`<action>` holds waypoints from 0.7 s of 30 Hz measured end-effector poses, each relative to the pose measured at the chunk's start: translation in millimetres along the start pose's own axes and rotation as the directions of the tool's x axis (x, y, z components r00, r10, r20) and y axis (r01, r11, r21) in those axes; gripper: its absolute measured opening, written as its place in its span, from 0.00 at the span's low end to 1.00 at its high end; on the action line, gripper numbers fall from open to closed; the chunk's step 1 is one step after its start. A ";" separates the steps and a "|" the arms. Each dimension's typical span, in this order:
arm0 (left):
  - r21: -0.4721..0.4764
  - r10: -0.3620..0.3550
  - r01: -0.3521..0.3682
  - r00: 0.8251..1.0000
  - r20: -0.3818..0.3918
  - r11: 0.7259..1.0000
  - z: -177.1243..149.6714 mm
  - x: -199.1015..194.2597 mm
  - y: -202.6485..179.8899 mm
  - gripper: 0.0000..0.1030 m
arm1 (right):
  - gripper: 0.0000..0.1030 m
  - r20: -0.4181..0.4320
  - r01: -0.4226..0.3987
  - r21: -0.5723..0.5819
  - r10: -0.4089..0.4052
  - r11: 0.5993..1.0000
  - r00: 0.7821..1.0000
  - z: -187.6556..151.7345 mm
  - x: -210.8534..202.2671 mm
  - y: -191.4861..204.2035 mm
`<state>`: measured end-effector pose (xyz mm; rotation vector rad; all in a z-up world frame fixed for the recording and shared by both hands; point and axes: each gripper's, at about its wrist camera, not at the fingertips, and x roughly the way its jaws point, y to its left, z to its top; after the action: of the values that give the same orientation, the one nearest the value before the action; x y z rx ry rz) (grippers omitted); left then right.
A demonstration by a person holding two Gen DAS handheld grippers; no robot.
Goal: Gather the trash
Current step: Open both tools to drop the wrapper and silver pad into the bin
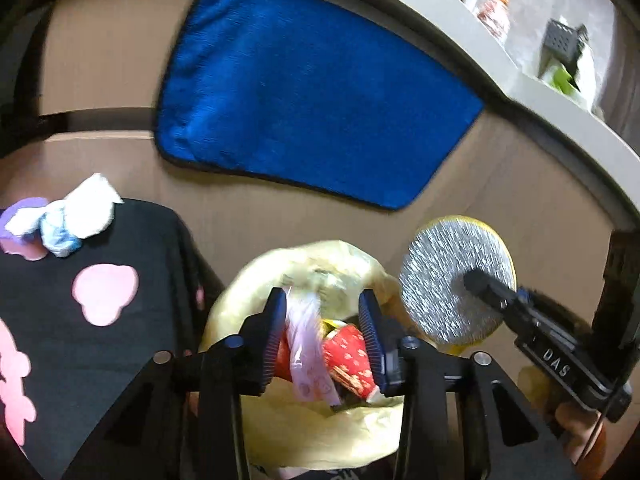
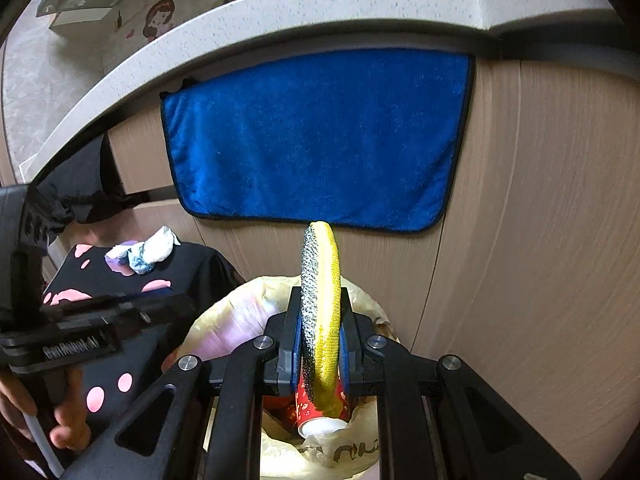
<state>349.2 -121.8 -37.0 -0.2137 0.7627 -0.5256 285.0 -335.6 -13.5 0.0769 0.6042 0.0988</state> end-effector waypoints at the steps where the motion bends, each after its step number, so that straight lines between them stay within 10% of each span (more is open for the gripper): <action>1: -0.011 0.009 -0.008 1.000 0.003 1.000 1.5 -3.1 4.9 0.39 | 0.13 -0.003 0.002 0.000 -0.002 1.000 1.000 -0.7 1.3 0.5; 21: -0.237 0.230 -0.225 0.973 -0.003 0.945 -30.6 -70.9 145.1 0.39 | 0.34 -0.058 -0.061 -0.007 0.061 0.998 0.996 5.6 33.0 46.3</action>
<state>339.3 39.0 -69.6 -0.3478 0.8141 -0.2113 311.9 -286.1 -22.8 0.0838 0.6592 0.1633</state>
